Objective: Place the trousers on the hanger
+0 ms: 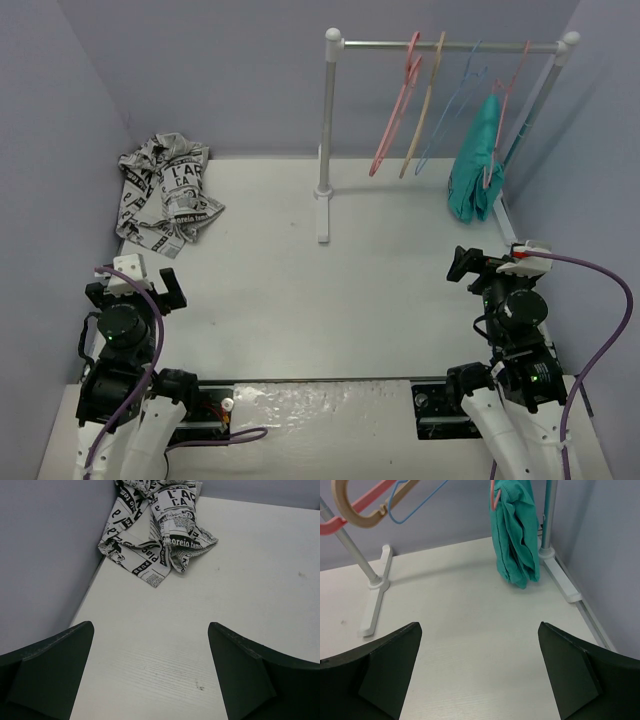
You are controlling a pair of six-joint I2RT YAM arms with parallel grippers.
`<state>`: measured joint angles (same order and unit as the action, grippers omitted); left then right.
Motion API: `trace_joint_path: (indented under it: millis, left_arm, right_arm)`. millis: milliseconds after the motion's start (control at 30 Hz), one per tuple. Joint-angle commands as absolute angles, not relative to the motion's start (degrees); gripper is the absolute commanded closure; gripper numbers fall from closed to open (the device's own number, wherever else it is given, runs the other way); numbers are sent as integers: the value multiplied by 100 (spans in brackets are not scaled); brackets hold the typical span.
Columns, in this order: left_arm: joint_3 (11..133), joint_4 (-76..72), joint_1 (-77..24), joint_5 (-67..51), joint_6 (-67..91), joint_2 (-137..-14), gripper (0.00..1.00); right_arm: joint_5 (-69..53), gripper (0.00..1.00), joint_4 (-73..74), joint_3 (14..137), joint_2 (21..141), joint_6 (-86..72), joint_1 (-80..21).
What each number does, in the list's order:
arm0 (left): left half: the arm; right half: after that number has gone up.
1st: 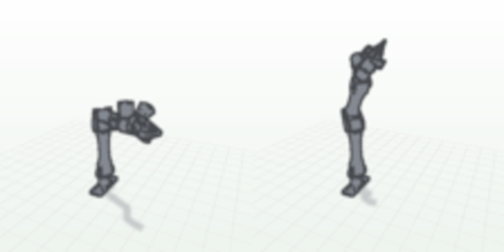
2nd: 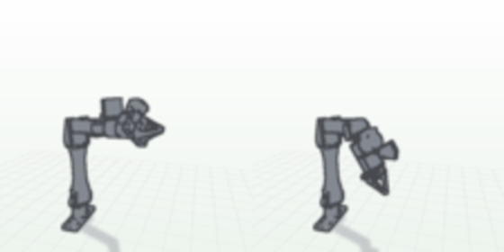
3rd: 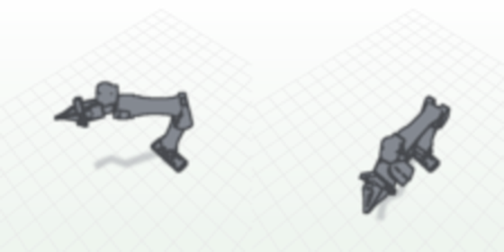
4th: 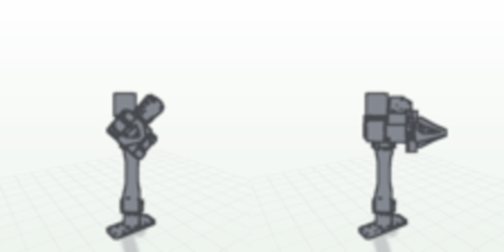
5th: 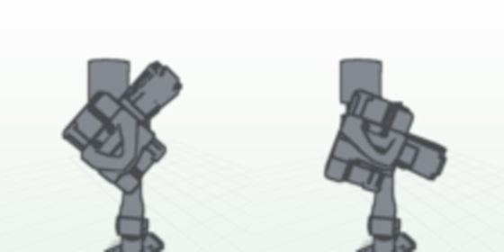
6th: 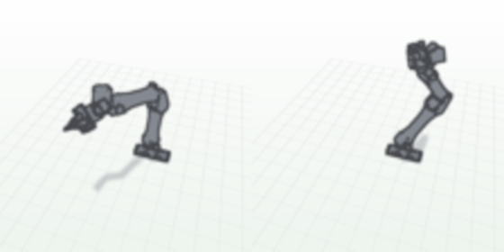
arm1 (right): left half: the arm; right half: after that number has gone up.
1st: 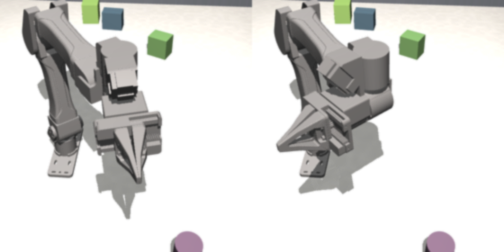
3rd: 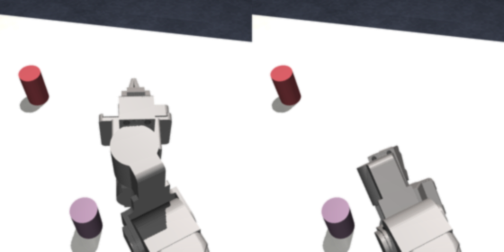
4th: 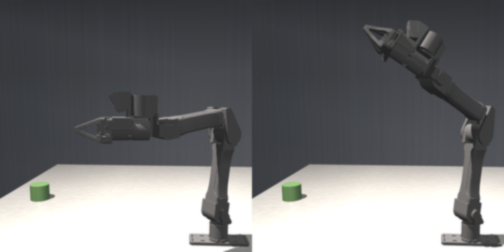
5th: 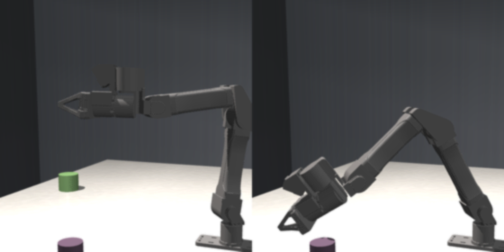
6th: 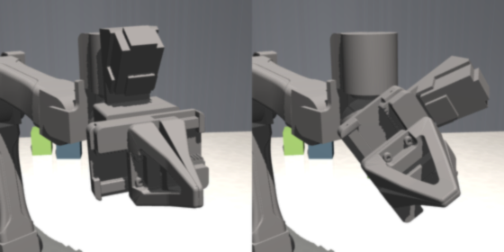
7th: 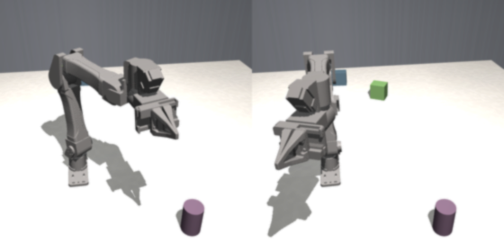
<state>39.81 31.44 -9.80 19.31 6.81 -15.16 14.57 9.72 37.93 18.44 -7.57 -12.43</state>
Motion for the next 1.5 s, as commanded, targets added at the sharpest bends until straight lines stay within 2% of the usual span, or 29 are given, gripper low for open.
trace_joint_path:
  millis: [0,567,733,867,1133,1300,1467]
  left_arm:
    - [4122,2882,-993,1855,739,-1722,3]
    - [4161,2867,-993,1592,767,-2036,3]
    - [4299,2839,-993,1595,955,-2522,3]
    - [4707,2498,-987,1734,1554,-3481,3]
    - [5936,1371,-533,1620,1949,-6910,3]
    - [7084,1394,-89,1485,2142,-8649,3]
    - [8246,1679,214,1588,2077,-9874,3]
  right_arm:
    - [1380,0,598,4034,1926,-677,-1257]
    - [1081,0,644,4423,2378,-767,-1257]
    - [980,0,710,4506,2325,-762,-1257]
    - [882,0,771,4563,2318,-734,-1257]
    - [672,0,800,4716,2507,-614,-1257]
    - [537,0,800,4828,2639,-571,-1257]
    - [460,0,794,4834,2760,-627,-1257]
